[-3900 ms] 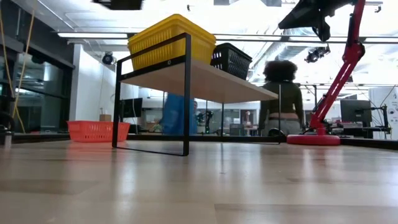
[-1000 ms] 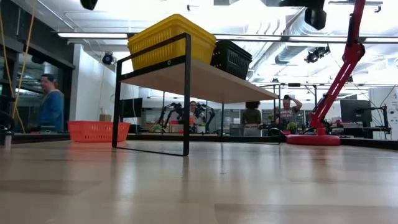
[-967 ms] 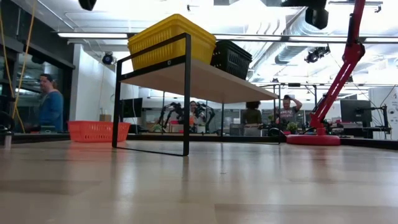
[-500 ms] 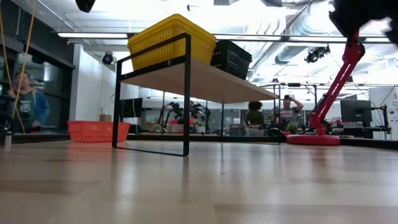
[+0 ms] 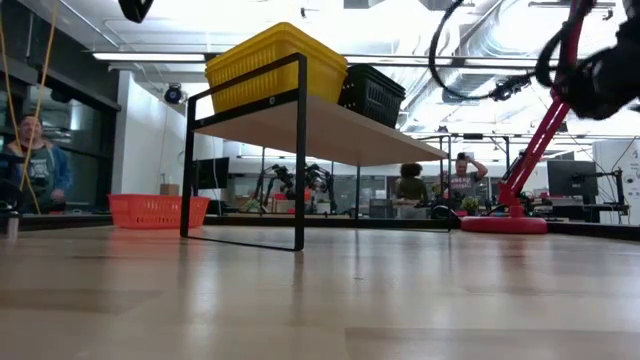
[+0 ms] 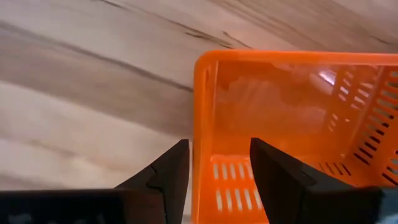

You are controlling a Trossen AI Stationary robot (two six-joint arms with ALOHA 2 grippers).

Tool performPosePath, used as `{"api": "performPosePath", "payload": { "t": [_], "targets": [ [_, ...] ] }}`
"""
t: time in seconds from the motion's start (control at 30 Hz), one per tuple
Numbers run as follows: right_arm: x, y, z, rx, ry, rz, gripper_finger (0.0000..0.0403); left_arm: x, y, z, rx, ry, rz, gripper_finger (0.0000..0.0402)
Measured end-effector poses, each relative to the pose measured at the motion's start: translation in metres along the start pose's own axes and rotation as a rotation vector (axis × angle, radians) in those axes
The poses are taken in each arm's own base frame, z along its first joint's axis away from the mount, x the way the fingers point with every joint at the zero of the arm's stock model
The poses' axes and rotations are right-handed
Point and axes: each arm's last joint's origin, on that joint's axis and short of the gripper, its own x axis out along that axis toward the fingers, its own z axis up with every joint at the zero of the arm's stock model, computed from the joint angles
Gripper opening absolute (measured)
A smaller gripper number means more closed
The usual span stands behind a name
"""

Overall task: Stack baskets on shelf by color
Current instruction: Put the bottom right orange bin on the shelf

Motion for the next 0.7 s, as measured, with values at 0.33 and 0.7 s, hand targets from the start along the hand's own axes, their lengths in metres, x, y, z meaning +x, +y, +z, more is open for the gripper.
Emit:
{"api": "performPosePath", "payload": {
  "t": [0.33,0.7],
  "targets": [
    [0.033,0.017,0.003,-0.141,0.002,-0.072,0.014,0.0,0.001,0.0,0.002,-0.003,0.024,0.0001],
    [-0.048,0.022,-0.011,-0.643,-0.02,0.243,0.0005,0.0,0.001,0.0,0.002,-0.004,0.023,0.0]
  ]
}}
